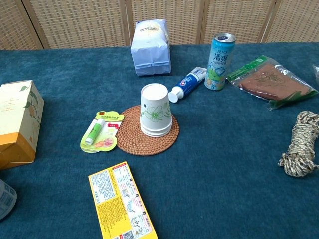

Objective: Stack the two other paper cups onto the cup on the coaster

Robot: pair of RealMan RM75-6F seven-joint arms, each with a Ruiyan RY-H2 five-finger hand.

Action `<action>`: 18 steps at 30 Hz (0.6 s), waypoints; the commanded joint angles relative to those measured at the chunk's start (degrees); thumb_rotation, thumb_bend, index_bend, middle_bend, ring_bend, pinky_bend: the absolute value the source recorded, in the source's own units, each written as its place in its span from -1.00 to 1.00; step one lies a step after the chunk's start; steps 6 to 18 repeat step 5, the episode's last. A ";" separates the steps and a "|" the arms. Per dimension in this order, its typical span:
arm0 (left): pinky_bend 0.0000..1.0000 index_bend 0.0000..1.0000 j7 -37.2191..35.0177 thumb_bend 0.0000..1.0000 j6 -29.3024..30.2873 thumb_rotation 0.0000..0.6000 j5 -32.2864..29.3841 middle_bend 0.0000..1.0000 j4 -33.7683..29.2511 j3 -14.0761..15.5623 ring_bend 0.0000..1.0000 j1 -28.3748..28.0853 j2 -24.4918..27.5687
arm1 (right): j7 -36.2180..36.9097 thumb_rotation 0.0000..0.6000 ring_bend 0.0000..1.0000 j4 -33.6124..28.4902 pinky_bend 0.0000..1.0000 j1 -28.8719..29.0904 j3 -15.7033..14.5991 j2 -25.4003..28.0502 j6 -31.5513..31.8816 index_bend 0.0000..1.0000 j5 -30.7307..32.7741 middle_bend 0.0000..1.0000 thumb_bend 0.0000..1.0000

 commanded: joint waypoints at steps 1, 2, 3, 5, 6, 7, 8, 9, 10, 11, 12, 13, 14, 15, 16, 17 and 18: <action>-1.00 -1.00 -0.96 -0.54 -1.21 1.00 -0.21 -1.00 1.07 -0.96 -1.00 0.41 -0.19 | -0.62 1.00 -1.00 0.13 -0.81 0.13 -0.21 -0.31 -0.13 -0.92 -0.34 -1.00 -0.34; -1.00 -1.00 -1.06 -0.54 -1.33 1.00 -0.10 -1.00 1.26 -1.16 -1.00 0.48 -0.25 | -0.74 1.00 -1.00 0.12 -0.81 0.16 -0.29 -0.39 -0.20 -0.92 -0.43 -1.00 -0.35; -1.00 -1.00 -1.14 -0.54 -1.50 1.00 0.01 -1.00 1.39 -1.31 -1.00 0.55 -0.30 | -0.91 1.00 -1.00 0.17 -0.81 0.19 -0.35 -0.45 -0.29 -0.92 -0.47 -1.00 -0.35; -1.00 -1.00 -1.14 -0.54 -1.91 1.00 0.24 -1.00 1.64 -1.70 -1.00 0.64 -0.38 | -1.33 1.00 -1.00 0.23 -0.81 0.26 -0.49 -0.56 -0.42 -0.92 -0.63 -1.00 -0.35; -1.00 -1.00 -1.14 -0.54 -1.91 1.00 0.24 -1.00 1.64 -1.70 -1.00 0.64 -0.38 | -1.33 1.00 -1.00 0.23 -0.81 0.26 -0.49 -0.56 -0.42 -0.92 -0.63 -1.00 -0.35; -1.00 -1.00 -1.14 -0.54 -1.91 1.00 0.24 -1.00 1.64 -1.70 -1.00 0.64 -0.38 | -1.33 1.00 -1.00 0.23 -0.81 0.26 -0.49 -0.56 -0.42 -0.92 -0.63 -1.00 -0.35; -1.00 -1.00 -1.14 -0.54 -1.91 1.00 0.24 -1.00 1.64 -1.70 -1.00 0.64 -0.38 | -1.33 1.00 -1.00 0.23 -0.81 0.26 -0.49 -0.56 -0.42 -0.92 -0.63 -1.00 -0.35; -1.00 -1.00 -1.14 -0.54 -1.91 1.00 0.24 -1.00 1.64 -1.70 -1.00 0.64 -0.38 | -1.33 1.00 -1.00 0.23 -0.81 0.26 -0.49 -0.56 -0.42 -0.92 -0.63 -1.00 -0.35; -1.00 -1.00 -1.14 -0.54 -1.91 1.00 0.24 -1.00 1.64 -1.70 -1.00 0.64 -0.38 | -1.33 1.00 -1.00 0.23 -0.81 0.26 -0.49 -0.56 -0.42 -0.92 -0.63 -1.00 -0.35; -1.00 -1.00 -1.14 -0.54 -1.91 1.00 0.24 -1.00 1.64 -1.70 -1.00 0.64 -0.38 | -1.33 1.00 -1.00 0.23 -0.81 0.26 -0.49 -0.56 -0.42 -0.92 -0.63 -1.00 -0.35; -1.00 -1.00 -1.14 -0.54 -1.91 1.00 0.24 -1.00 1.64 -1.70 -1.00 0.64 -0.38 | -1.33 1.00 -1.00 0.23 -0.81 0.26 -0.49 -0.56 -0.42 -0.92 -0.63 -1.00 -0.35; -1.00 -1.00 -1.14 -0.54 -1.91 1.00 0.24 -1.00 1.64 -1.70 -1.00 0.64 -0.38 | -1.33 1.00 -1.00 0.23 -0.81 0.26 -0.49 -0.56 -0.42 -0.92 -0.63 -1.00 -0.35; -1.00 -1.00 -1.14 -0.54 -1.91 1.00 0.24 -1.00 1.64 -1.70 -1.00 0.64 -0.38 | -1.33 1.00 -1.00 0.23 -0.81 0.26 -0.49 -0.56 -0.42 -0.92 -0.63 -1.00 -0.35; -1.00 -1.00 -1.14 -0.54 -1.91 1.00 0.24 -1.00 1.64 -1.70 -1.00 0.64 -0.38 | -1.33 1.00 -1.00 0.23 -0.81 0.26 -0.49 -0.56 -0.42 -0.92 -0.63 -1.00 -0.35; -1.00 -1.00 -1.14 -0.54 -1.91 1.00 0.24 -1.00 1.64 -1.70 -1.00 0.64 -0.38 | -1.33 1.00 -1.00 0.23 -0.81 0.26 -0.49 -0.56 -0.42 -0.92 -0.63 -1.00 -0.35; -1.00 -1.00 -1.14 -0.54 -1.91 1.00 0.24 -1.00 1.64 -1.70 -1.00 0.64 -0.38 | -1.33 1.00 -1.00 0.23 -0.81 0.26 -0.49 -0.56 -0.42 -0.92 -0.63 -1.00 -0.35; -1.00 -1.00 -1.14 -0.54 -1.91 1.00 0.24 -1.00 1.64 -1.70 -1.00 0.64 -0.38 | -1.33 1.00 -1.00 0.23 -0.81 0.26 -0.49 -0.56 -0.42 -0.92 -0.63 -1.00 -0.35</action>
